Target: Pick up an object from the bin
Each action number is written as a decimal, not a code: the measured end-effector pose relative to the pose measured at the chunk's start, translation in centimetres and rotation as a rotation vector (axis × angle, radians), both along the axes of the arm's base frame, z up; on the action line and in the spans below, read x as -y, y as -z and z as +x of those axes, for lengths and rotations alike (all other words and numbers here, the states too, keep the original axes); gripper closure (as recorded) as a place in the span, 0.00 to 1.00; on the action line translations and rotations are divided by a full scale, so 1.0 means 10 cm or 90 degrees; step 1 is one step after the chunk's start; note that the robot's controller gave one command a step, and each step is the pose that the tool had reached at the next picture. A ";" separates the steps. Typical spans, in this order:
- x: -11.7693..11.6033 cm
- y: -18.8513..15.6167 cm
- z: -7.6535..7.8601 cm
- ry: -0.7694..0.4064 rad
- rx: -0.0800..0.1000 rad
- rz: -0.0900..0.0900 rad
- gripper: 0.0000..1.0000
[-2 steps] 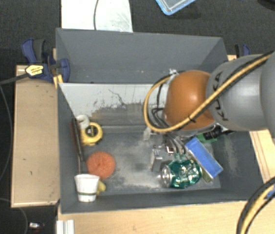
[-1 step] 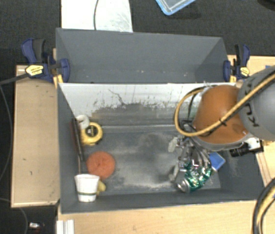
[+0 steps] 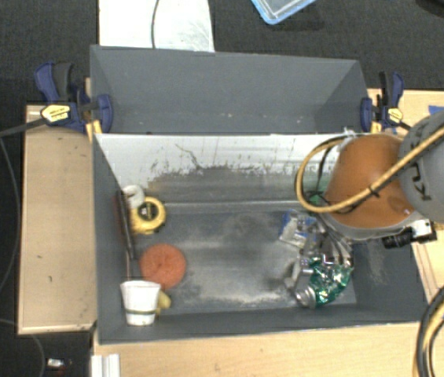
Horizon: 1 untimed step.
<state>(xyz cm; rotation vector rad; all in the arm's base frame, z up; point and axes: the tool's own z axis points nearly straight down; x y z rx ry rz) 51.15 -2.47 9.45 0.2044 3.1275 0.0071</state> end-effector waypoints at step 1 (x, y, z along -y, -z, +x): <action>0.55 0.18 -0.16 0.014 -0.002 0.007 0.00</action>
Offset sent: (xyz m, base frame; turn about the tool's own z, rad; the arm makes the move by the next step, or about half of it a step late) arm -0.0254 -0.0685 -0.0138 -0.0114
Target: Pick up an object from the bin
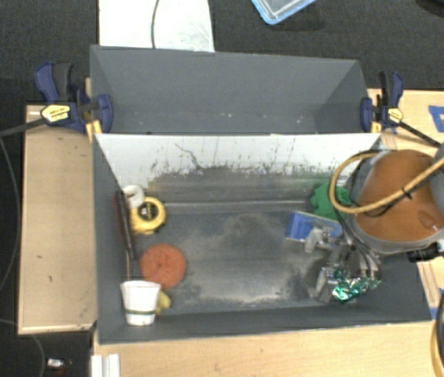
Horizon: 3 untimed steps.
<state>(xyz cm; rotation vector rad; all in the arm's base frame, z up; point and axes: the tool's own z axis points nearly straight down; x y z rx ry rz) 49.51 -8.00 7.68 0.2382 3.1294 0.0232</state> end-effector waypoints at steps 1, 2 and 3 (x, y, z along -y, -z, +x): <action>0.59 0.10 -0.13 0.007 -0.004 0.001 0.00; 0.64 0.02 0.26 0.011 -0.021 0.005 0.00; 0.59 0.04 0.58 0.005 -0.048 0.008 0.00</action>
Offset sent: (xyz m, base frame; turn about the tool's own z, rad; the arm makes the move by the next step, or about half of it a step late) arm 0.0298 -0.0696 -0.0009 0.0267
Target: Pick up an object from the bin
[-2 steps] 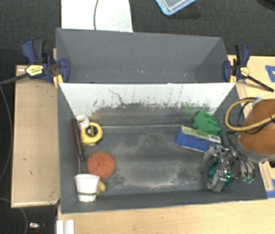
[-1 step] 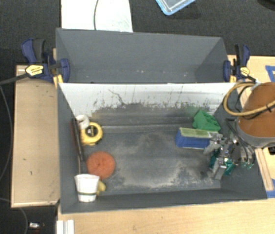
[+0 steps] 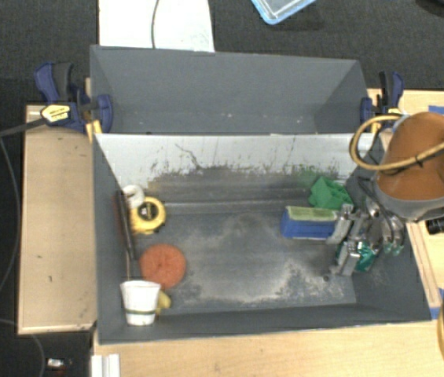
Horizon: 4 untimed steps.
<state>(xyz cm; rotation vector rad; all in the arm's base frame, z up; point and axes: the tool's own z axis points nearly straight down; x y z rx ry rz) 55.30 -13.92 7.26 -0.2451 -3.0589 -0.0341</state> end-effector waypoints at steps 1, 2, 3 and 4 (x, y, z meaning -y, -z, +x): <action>0.01 0.01 -0.22 0.295 0.008 -0.012 1.00; -0.02 0.00 -0.20 0.295 0.012 -0.010 0.00; -0.02 0.00 -0.19 0.295 0.013 -0.010 0.00; 0.08 0.02 0.01 0.181 0.019 -0.001 1.00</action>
Offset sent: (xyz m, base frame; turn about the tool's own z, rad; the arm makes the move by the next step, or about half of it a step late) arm 0.0000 0.0000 0.0000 0.0000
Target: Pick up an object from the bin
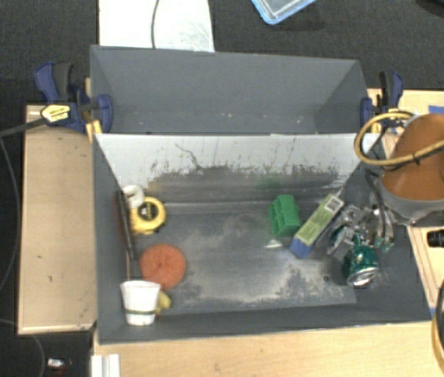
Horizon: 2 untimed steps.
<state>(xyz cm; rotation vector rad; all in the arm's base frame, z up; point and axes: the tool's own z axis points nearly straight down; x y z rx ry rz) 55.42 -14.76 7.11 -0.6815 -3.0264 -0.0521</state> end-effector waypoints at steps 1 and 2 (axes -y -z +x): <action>0.00 0.00 0.00 0.002 0.000 0.000 1.00; 0.00 0.00 0.00 0.003 0.000 0.000 1.00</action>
Offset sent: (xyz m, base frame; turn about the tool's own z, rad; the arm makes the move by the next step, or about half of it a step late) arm 0.0000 0.0000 0.0000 0.0000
